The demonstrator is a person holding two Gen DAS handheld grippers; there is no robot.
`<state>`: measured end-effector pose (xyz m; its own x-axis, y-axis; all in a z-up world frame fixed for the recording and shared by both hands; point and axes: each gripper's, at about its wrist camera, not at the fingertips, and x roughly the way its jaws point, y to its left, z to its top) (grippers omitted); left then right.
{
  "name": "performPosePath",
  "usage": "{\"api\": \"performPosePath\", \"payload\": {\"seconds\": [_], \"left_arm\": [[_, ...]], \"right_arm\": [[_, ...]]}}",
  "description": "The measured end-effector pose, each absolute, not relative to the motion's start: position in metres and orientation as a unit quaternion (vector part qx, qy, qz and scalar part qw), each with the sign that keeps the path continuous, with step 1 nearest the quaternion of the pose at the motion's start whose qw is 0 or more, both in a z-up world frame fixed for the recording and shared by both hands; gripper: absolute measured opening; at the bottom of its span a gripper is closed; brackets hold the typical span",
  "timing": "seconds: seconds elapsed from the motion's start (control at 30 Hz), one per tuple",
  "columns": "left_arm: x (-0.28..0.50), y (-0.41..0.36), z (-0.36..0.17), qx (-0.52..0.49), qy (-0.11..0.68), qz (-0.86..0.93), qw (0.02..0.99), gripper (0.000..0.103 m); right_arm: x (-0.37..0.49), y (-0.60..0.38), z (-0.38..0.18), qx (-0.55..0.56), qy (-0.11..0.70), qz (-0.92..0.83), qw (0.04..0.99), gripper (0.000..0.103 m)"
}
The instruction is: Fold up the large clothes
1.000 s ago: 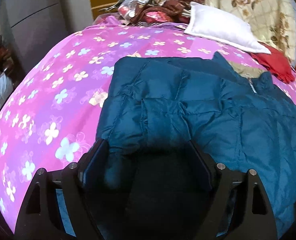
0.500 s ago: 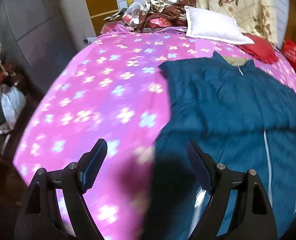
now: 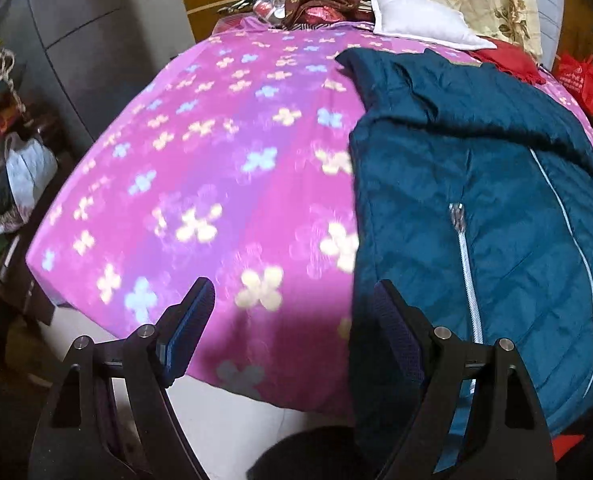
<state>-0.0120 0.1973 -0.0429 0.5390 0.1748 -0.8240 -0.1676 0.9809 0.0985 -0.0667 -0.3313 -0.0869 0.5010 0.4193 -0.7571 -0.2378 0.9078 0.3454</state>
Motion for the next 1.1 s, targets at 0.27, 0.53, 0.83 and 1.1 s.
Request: {"api": "performPosePath", "payload": {"seconds": [0.27,0.53,0.83,1.1], "left_arm": [[-0.054,0.215,-0.057,-0.045,0.461,0.097,0.881,0.082],[-0.082,0.194,-0.066,-0.102,0.472,0.021,0.875,0.082],[-0.092,0.179,-0.067,-0.125,0.447,-0.046,0.885,0.082],[-0.087,0.177,-0.101,-0.171,0.487,-0.088,0.852,0.082]], "right_arm": [[-0.079,-0.327,-0.088,0.131,0.437,0.234,0.858,0.098],[-0.082,-0.325,-0.091,0.158,0.401,0.244,0.869,0.099],[-0.083,-0.323,-0.091,0.148,0.397,0.236,0.875,0.099],[-0.085,-0.327,-0.092,0.165,0.390,0.235,0.875,0.099]]}}
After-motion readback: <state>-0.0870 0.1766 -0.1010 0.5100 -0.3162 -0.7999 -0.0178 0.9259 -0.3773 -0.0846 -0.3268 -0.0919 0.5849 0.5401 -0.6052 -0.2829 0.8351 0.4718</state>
